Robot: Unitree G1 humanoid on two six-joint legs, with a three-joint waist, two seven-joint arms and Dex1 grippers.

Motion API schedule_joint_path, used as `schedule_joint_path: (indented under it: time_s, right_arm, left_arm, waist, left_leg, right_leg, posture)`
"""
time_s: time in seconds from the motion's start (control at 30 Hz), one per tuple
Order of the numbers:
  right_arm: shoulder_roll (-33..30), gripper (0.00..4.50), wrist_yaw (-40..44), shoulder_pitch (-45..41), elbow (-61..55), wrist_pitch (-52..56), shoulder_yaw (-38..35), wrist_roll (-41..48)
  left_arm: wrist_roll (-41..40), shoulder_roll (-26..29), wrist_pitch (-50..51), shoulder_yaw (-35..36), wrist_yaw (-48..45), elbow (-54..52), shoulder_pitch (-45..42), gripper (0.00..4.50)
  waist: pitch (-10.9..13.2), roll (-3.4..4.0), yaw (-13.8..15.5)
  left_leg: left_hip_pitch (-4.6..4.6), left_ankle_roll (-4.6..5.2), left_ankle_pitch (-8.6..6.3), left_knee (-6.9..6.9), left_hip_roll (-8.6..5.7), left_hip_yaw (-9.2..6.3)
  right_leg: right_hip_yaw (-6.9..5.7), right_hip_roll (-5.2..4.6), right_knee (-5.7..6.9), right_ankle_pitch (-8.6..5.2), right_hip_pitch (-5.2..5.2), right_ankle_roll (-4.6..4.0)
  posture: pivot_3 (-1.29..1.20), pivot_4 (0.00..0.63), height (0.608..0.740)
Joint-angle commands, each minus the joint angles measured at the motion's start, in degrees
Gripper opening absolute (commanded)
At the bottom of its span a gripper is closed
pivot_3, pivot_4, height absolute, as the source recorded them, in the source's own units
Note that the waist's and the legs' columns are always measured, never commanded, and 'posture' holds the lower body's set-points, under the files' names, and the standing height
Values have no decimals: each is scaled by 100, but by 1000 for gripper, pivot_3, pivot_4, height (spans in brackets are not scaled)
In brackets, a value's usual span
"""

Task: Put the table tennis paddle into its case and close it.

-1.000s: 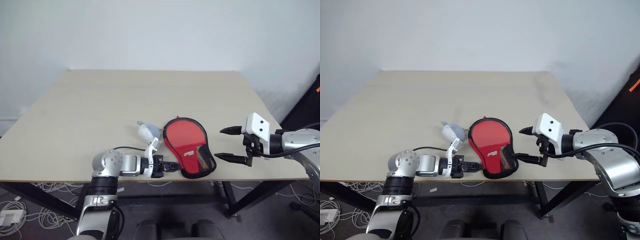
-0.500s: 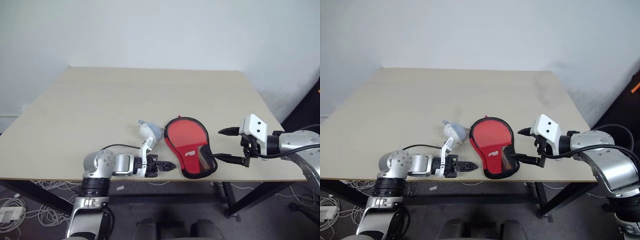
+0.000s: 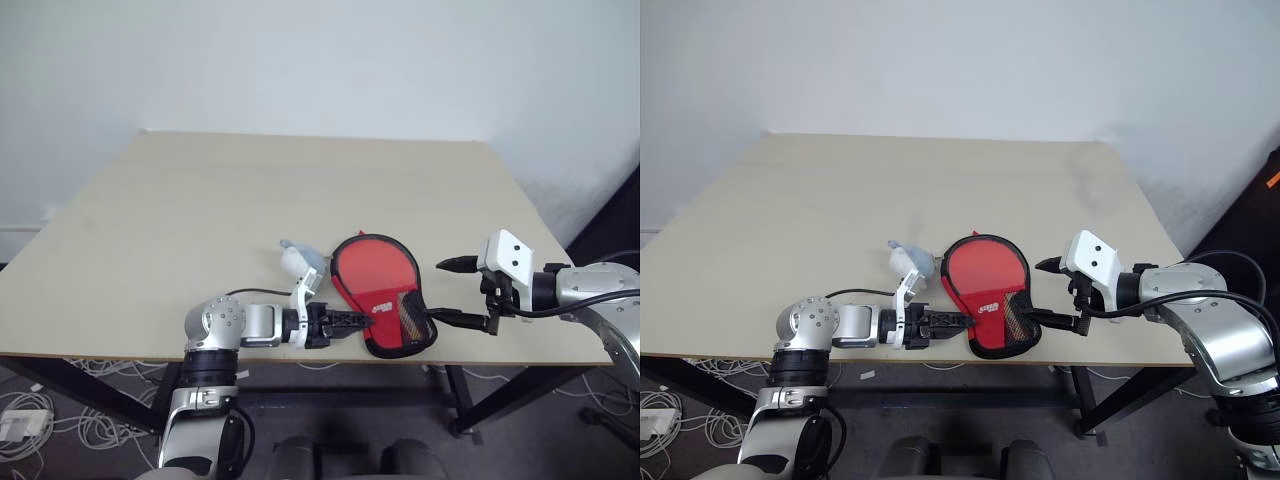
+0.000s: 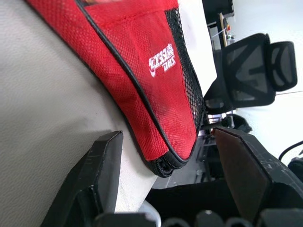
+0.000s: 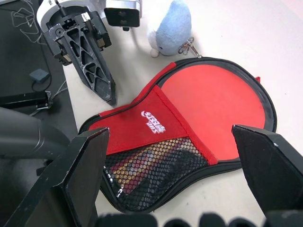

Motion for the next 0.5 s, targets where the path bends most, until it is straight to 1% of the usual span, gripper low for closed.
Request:
schedule_joint_path:
  time_s: [0.03, 0.23, 0.5]
  right_arm:
    - [15, 4500, -66, -56, -135, 3, -70, 17]
    - [70, 4500, -136, -55, -185, 69, -28, 28]
    - [117, 4500, -233, -55, -274, 162, 0, 64]
  left_arm:
    - [46, -159, 141, 163, 150, 99, -173, 3351]
    - [90, -559, 254, 549, 367, 399, -337, 3351]
    - [243, -838, 118, 628, 516, 641, -464, 3351]
  waist:
    - [0, 0, 0]
    - [0, -1, 0]
    - [0, 0, 25]
  left_leg:
    - [0, -1, 0, 0, 0, -1]
    - [-2, -1, -2, 1, -2, -6]
    - [-38, 12, 6, 16, -8, -24]
  right_leg:
    - [-1, 0, -1, 0, -1, 0]
    - [-6, 0, -6, 0, 2, 0]
    - [-15, 0, -11, 6, -6, 8]
  posture:
    - [0, 0, 740]
    - [0, 0, 740]
    - [0, 0, 740]
